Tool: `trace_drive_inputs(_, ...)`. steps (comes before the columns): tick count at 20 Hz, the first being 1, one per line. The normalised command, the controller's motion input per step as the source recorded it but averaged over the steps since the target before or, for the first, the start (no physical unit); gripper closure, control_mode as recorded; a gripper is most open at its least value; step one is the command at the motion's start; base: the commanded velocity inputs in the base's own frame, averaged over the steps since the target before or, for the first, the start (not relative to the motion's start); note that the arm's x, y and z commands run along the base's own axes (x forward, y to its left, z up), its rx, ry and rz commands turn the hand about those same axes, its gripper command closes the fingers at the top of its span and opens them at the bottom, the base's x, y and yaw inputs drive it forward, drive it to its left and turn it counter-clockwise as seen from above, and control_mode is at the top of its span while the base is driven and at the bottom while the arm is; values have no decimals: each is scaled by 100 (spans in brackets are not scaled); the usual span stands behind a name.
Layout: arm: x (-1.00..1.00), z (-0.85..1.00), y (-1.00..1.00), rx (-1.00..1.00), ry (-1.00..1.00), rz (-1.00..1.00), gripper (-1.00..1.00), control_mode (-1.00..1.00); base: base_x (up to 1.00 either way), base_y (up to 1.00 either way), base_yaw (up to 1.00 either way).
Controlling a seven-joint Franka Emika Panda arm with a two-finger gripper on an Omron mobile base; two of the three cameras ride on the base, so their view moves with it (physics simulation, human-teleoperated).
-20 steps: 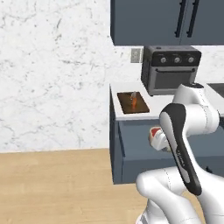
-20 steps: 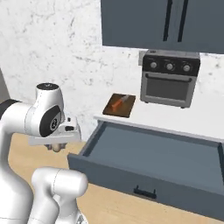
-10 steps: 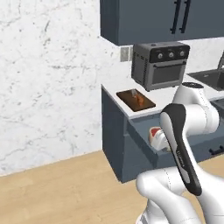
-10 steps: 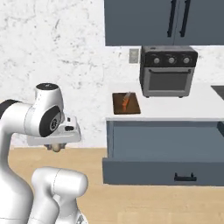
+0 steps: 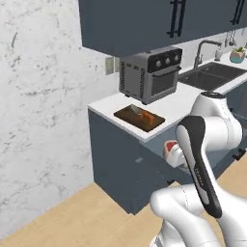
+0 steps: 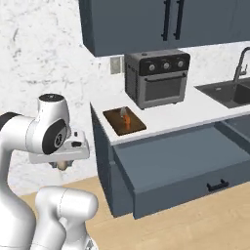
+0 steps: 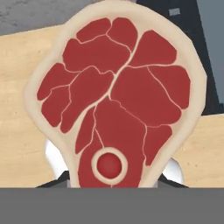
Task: Pick up the knife from the drawer and place it on the cutting board. Then place the meat from the plate to the cutting board.
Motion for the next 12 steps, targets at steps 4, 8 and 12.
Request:
trace_drive_inputs(4,0,0,0,0,0,0,100,100,59,71,-65)
trace_drive_inputs(8,0,0,0,0,0,0,100,100,40,53,-67)
trace_drive_inputs(12,0,0,0,0,0,0,100,100,-6,86,-59)
